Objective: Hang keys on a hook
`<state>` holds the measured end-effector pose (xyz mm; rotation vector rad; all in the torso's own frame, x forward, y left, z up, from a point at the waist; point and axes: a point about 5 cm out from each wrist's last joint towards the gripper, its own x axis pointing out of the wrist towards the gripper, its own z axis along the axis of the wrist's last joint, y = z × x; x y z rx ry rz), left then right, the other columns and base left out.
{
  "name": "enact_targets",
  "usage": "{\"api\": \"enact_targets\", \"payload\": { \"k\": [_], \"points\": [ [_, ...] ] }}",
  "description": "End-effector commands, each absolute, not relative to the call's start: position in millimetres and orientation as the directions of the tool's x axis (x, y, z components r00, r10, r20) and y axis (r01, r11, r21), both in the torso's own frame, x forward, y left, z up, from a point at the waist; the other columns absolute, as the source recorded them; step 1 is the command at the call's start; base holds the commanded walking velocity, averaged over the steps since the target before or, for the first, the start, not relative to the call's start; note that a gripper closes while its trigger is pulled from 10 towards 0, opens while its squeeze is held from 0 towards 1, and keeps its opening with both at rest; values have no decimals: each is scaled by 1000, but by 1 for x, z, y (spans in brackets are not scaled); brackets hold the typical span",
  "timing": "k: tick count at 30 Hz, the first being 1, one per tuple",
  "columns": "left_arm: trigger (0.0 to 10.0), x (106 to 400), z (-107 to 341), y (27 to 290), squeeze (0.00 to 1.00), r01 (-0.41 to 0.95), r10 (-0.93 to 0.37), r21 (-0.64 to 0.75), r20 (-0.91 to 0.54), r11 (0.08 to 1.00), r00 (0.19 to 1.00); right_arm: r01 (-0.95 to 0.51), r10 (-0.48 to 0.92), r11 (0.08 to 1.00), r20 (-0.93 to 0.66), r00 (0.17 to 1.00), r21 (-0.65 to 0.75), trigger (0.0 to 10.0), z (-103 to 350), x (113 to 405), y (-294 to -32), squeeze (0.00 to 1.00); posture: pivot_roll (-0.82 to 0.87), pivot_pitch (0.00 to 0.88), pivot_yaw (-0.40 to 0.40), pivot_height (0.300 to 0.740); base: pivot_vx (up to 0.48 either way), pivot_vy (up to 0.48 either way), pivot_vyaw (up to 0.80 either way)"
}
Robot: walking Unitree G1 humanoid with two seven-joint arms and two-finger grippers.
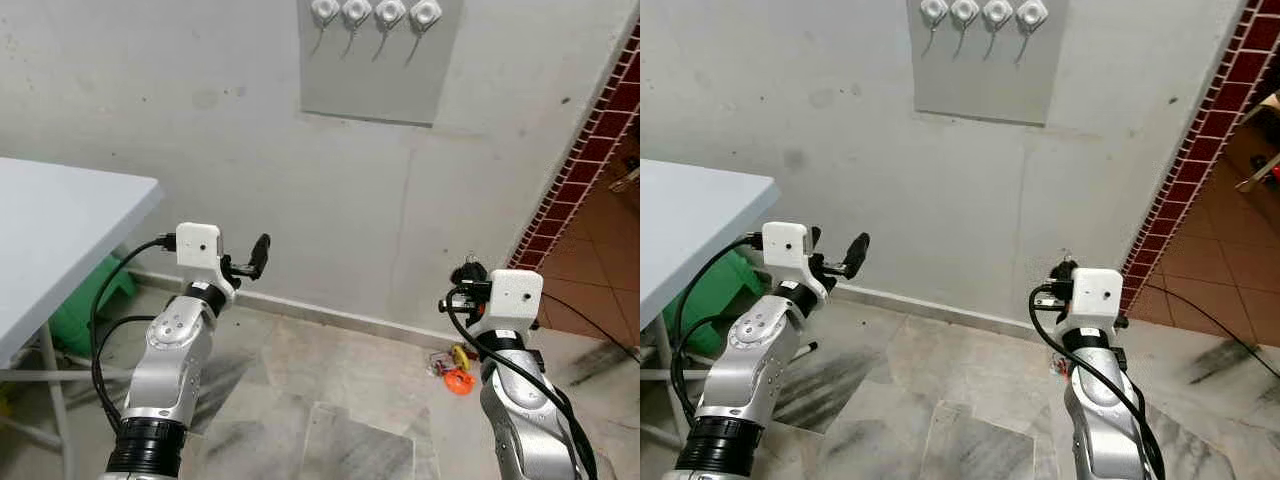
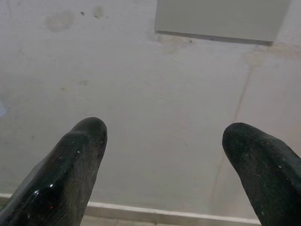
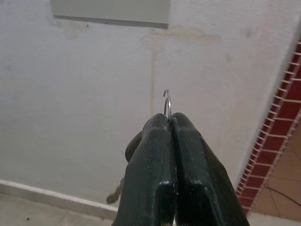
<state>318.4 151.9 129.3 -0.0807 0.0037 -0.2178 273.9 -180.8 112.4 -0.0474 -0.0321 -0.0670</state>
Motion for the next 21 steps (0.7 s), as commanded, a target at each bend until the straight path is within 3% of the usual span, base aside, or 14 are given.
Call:
{"api": "enact_targets", "payload": {
  "k": [1,21],
  "points": [
    [10000,319,134,154,0,218,-217,-69,18,974,976,51,-48,998,55,997,-44,10000,118,276,-177,0,-58,0,22,740,398,0,0],
    [10000,318,133,152,0,233,-233,-56,10,971,973,42,-40,998,49,998,-45,10000,116,274,-175,0,-60,0,23,740,397,0,0]
  ]
}}
